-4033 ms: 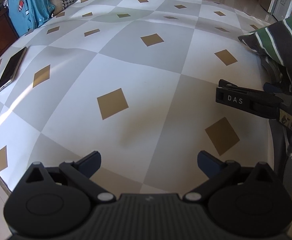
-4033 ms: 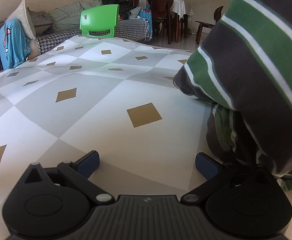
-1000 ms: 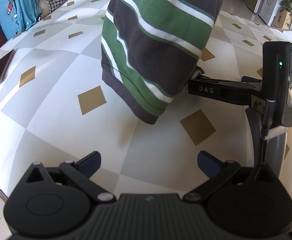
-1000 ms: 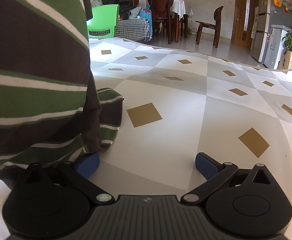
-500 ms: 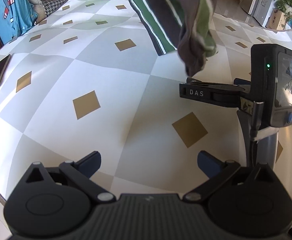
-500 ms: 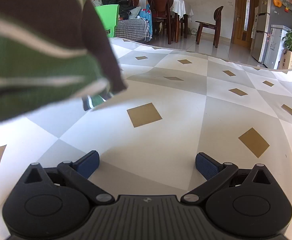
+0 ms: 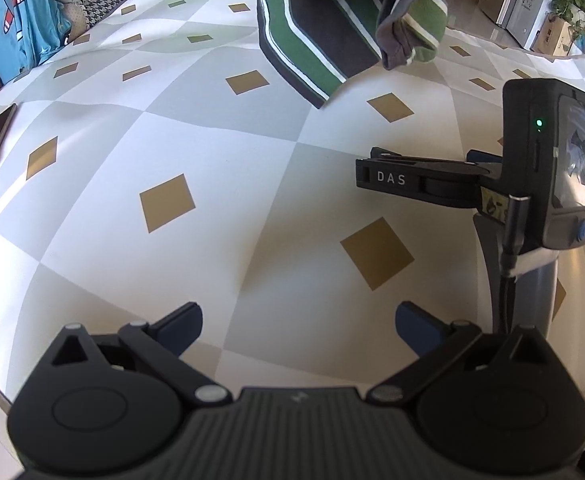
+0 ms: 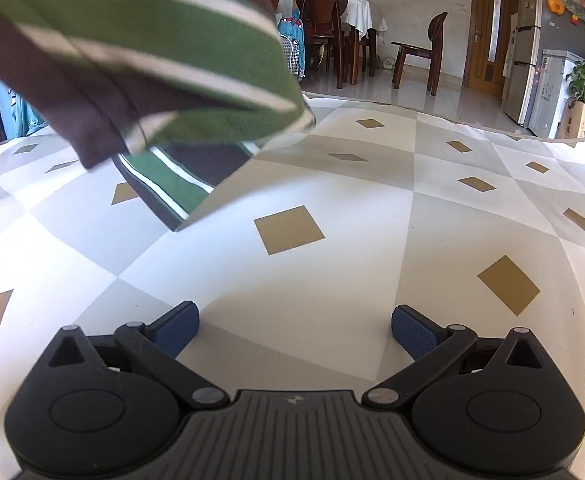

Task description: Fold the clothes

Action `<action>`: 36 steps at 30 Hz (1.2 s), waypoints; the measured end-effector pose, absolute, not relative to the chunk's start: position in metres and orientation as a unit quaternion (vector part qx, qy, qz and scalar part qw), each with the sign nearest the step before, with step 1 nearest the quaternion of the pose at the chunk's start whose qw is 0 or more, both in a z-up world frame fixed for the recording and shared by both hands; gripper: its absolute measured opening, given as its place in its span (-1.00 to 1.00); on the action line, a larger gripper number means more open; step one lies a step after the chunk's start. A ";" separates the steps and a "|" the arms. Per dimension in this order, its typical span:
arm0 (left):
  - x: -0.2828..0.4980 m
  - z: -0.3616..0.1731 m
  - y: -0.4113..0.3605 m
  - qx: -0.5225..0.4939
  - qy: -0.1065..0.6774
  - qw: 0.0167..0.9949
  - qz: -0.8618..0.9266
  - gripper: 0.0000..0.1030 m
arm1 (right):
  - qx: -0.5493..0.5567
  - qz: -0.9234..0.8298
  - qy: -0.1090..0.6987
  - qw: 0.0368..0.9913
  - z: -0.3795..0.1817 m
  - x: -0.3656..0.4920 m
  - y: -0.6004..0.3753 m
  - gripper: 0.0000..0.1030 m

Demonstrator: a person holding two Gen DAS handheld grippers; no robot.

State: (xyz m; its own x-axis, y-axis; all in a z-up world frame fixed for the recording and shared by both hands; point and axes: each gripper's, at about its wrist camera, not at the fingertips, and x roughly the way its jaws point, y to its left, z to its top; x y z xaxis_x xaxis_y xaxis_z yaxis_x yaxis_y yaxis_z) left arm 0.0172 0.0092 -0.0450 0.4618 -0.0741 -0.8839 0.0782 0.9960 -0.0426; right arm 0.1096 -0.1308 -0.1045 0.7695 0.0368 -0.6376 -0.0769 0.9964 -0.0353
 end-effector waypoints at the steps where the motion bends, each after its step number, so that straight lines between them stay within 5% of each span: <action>1: 0.017 -0.045 0.009 0.001 0.517 0.855 -0.045 1.00 | -0.030 0.030 0.338 0.940 -0.105 0.110 -0.131 1.00; 36: 0.019 -0.051 0.018 -0.005 0.527 0.850 -0.029 1.00 | -0.030 0.030 0.338 0.940 -0.105 0.110 -0.130 1.00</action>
